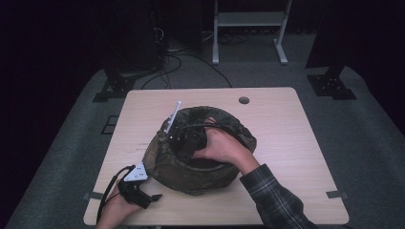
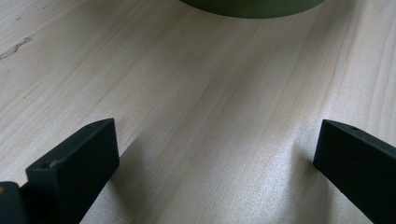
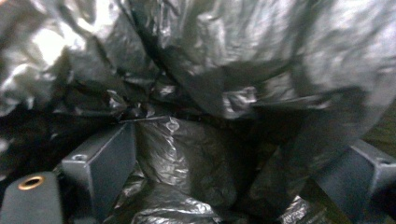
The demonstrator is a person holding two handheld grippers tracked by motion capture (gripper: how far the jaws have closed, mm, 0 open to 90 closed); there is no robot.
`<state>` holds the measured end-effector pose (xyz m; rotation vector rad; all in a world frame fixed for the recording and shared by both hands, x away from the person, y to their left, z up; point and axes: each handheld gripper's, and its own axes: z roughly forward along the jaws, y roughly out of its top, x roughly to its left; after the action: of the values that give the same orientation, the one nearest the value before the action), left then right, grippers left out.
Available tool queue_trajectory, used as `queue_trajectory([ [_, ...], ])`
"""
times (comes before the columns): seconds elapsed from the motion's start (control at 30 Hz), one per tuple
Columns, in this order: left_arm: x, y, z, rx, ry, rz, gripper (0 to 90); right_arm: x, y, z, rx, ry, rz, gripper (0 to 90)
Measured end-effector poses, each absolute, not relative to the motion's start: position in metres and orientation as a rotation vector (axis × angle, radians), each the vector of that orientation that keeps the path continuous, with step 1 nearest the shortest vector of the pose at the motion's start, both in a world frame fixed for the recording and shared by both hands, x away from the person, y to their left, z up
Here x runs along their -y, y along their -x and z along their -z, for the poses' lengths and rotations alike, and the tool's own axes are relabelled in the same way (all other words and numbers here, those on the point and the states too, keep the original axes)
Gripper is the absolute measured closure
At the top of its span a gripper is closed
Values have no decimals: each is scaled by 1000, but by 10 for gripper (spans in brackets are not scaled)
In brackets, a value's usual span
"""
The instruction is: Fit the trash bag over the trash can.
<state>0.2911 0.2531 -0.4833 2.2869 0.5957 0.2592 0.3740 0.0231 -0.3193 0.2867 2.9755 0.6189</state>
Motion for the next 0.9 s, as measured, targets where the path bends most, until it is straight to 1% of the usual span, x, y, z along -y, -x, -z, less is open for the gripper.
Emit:
queue_trajectory([
  [0.13,-253,-291,483,-595,-2287,-260,0,-21,-374,317,-2969,-286,-646,93],
  [0.2,-253,-291,483,-595,-2287,-260,0,-15,-373,309,-2946,-297,-679,92],
  [0.43,-253,-291,483,-594,-2288,-260,0,21,-367,281,-2863,-333,-862,92],
  [0.67,-253,-291,483,-595,-2288,-261,0,71,-354,261,-2752,-367,-1015,91],
  [0.9,-253,-291,483,-596,-2287,-261,0,130,-339,257,-2641,-455,-1155,91],
])
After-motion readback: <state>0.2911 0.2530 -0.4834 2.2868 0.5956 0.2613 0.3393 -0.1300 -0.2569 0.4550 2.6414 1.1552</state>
